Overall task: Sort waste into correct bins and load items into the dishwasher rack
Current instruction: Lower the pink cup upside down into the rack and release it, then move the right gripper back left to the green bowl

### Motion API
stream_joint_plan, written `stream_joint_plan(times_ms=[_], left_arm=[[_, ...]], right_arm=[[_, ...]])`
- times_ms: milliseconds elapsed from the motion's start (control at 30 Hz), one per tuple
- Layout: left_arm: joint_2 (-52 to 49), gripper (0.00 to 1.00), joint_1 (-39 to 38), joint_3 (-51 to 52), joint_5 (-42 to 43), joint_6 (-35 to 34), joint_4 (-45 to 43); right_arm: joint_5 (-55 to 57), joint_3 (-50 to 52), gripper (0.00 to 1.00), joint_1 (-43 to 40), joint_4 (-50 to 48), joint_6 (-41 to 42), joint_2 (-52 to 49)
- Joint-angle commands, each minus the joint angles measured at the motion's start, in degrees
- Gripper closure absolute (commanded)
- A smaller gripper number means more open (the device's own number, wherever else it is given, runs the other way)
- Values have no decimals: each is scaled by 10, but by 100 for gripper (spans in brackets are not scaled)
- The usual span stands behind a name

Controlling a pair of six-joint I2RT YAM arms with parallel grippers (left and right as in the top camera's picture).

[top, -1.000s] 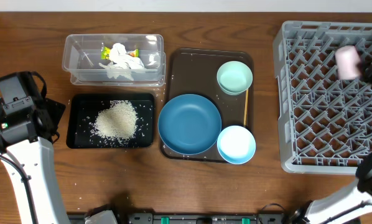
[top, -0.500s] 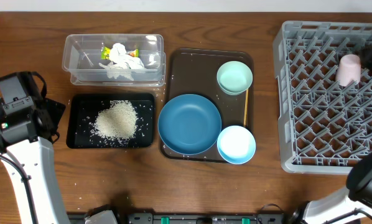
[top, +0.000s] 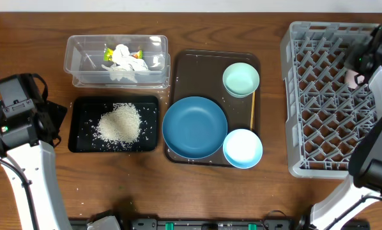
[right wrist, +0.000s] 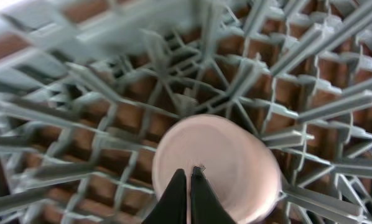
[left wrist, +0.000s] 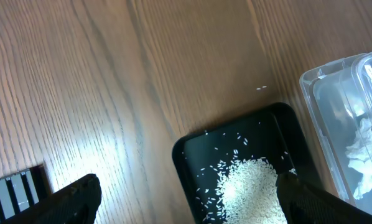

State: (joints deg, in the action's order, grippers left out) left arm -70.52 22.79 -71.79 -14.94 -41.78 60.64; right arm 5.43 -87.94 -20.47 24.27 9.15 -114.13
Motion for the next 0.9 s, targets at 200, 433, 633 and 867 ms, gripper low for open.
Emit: stream_joint_plan(times_ms=[200, 433, 633, 867], left_arm=[[-2, 8, 2, 1, -3, -1, 2], [-2, 8, 2, 1, -3, -1, 2], [-2, 8, 2, 1, -3, -1, 2], [-2, 8, 2, 1, -3, -1, 2]], right_arm=[[103, 0, 99, -18, 35, 38, -2], [173, 0, 99, -19, 64, 75, 4], [181, 0, 99, -15, 98, 110, 16], [44, 0, 98, 9, 87, 110, 82]])
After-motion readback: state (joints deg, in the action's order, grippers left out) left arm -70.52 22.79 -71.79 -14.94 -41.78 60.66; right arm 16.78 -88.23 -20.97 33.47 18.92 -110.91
